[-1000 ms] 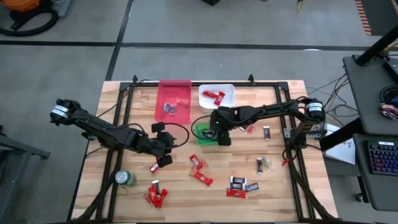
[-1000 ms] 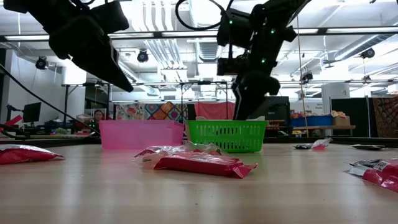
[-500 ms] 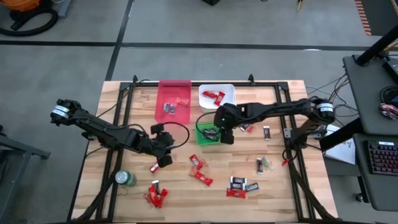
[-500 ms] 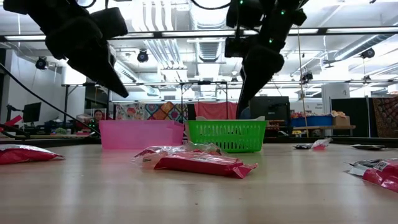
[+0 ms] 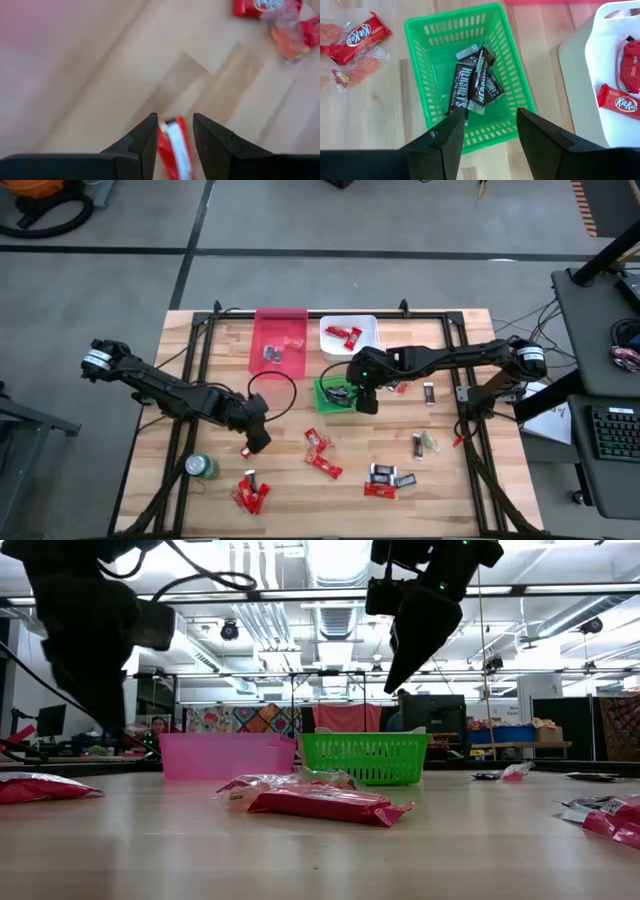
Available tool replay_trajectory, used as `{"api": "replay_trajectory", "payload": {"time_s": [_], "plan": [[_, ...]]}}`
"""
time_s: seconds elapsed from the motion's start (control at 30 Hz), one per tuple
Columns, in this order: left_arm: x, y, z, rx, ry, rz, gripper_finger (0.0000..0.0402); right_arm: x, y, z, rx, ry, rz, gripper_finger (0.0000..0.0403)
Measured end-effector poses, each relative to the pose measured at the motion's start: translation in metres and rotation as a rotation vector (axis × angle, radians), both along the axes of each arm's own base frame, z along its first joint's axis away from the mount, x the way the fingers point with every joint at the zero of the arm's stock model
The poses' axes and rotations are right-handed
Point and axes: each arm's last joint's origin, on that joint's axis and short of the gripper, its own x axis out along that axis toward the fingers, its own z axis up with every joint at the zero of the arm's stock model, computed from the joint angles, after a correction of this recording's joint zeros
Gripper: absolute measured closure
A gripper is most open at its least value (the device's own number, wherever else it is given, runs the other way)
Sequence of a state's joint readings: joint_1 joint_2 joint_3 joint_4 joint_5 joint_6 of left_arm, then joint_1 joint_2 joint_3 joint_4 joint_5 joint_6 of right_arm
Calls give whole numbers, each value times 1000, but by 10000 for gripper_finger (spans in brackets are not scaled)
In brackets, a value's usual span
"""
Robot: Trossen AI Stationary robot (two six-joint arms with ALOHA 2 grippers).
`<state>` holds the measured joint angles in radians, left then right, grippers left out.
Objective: Sort candy
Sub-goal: Put the red chocolate bar into the white bin
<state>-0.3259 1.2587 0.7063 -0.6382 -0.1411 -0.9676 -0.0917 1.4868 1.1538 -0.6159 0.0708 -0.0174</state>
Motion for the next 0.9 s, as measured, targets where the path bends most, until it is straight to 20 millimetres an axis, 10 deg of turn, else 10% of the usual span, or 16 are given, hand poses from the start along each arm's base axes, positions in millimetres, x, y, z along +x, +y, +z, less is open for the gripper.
{"api": "replay_trajectory", "payload": {"time_s": [0.9], "plan": [[18,-22,-48,6,236,51,247,1,8,0,5,0,15,229]]}}
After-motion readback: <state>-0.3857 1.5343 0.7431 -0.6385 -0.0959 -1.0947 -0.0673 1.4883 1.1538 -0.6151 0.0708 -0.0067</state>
